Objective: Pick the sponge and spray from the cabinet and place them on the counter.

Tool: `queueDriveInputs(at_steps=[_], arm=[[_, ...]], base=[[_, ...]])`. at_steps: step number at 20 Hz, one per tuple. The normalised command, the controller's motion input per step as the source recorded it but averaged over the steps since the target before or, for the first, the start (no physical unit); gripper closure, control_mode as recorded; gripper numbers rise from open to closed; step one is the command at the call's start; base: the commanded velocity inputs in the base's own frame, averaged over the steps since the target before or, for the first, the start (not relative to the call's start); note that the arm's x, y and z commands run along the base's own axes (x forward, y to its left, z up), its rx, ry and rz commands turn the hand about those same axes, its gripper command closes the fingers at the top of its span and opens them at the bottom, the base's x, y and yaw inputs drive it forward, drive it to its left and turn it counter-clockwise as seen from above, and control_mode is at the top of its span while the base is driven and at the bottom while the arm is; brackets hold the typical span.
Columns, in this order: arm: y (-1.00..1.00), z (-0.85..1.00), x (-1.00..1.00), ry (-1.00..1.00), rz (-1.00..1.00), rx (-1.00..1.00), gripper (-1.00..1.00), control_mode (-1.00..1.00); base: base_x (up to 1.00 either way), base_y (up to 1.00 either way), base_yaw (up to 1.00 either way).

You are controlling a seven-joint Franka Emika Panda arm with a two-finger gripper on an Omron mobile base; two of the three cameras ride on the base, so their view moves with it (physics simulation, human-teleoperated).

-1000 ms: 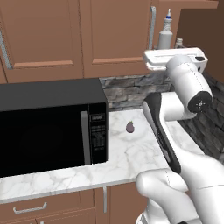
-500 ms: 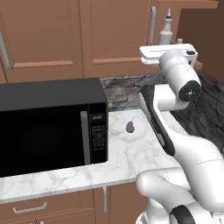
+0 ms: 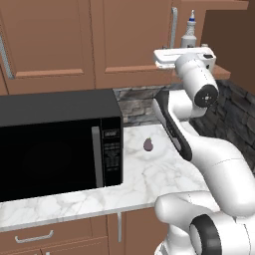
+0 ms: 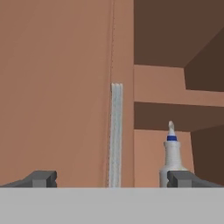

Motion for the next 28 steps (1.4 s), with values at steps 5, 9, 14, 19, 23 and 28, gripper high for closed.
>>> queueDriveInputs(at_steps=[5,9,14,19,23,28], arm=[[0.00,-0.05,0.39,0.01,0.00,0.00,-1.00,-1.00],[0.00,-0.05,0.38,0.01,0.00,0.00,-1.00,-1.00],[0.00,-0.05,0.39,0.02,0.00,0.00,-1.00,-1.00],[0.00,-0.05,0.38,0.02,0.00,0.00,1.00,-1.00],[0.00,-0.07,0.38,0.02,0.00,0.00,1.00,-1.00],[-0.01,-0.06,0.37,0.02,0.00,0.00,1.00,-1.00]], base=[[0.00,0.00,0.00],[0.00,0.00,0.00],[0.00,0.00,0.00],[0.00,0.00,0.00],[0.00,0.00,0.00],[0.00,0.00,0.00]])
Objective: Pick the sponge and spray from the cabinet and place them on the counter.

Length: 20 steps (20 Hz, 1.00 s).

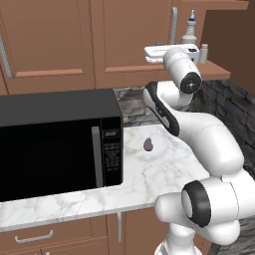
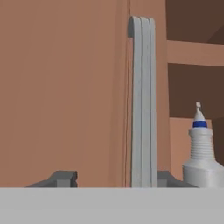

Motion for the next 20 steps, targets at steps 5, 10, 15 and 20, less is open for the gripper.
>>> queueDriveInputs(at_steps=[5,10,15,20], arm=[[0.00,-0.05,0.35,0.05,0.00,0.01,1.00,-1.00],[0.07,-0.14,0.06,0.10,0.00,0.06,1.00,-1.00],[0.30,-0.44,-0.13,0.15,-0.11,0.01,1.00,-1.00],[0.37,-0.46,-0.17,0.18,-0.13,0.02,1.00,-1.00]], base=[[0.00,0.00,0.00],[0.00,0.00,0.00],[0.00,0.00,0.00],[0.00,0.00,0.00]])
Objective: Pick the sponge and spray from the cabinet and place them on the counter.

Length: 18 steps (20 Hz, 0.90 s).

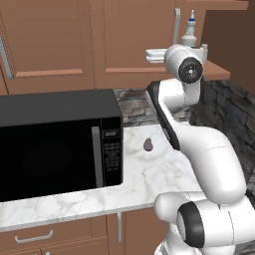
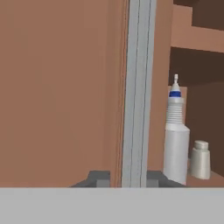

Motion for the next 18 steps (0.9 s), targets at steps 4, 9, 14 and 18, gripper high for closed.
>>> queueDriveInputs(at_steps=[4,9,14,18], arm=[[0.56,-0.51,-0.18,0.17,-0.13,0.01,1.00,-1.00],[0.68,-0.50,-0.08,0.18,-0.12,0.02,1.00,-1.00],[0.60,-0.44,-0.13,0.11,-0.09,0.01,1.00,-1.00],[0.55,-0.39,-0.23,0.06,-0.07,0.00,1.00,-1.00]], base=[[0.00,0.00,0.00],[0.00,0.00,0.00],[0.00,0.00,0.00],[0.00,0.00,0.00]])
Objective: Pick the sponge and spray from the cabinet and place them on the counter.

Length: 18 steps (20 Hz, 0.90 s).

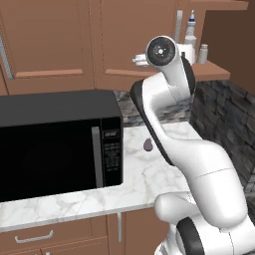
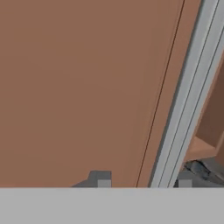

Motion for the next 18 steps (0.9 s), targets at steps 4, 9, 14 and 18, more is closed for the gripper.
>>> queueDriveInputs(at_steps=[4,9,14,18], arm=[[0.67,-0.41,-0.33,0.01,-0.06,0.00,1.00,-1.00],[0.73,-0.42,-0.35,0.00,-0.06,0.00,1.00,-1.00],[0.45,-0.29,-0.16,0.00,-0.04,0.00,1.00,-1.00],[0.26,-0.20,-0.08,0.00,-0.02,0.00,1.00,-1.00]], base=[[0.00,0.00,0.00],[0.00,0.00,0.00],[0.00,0.00,0.00],[0.00,0.00,0.00]])
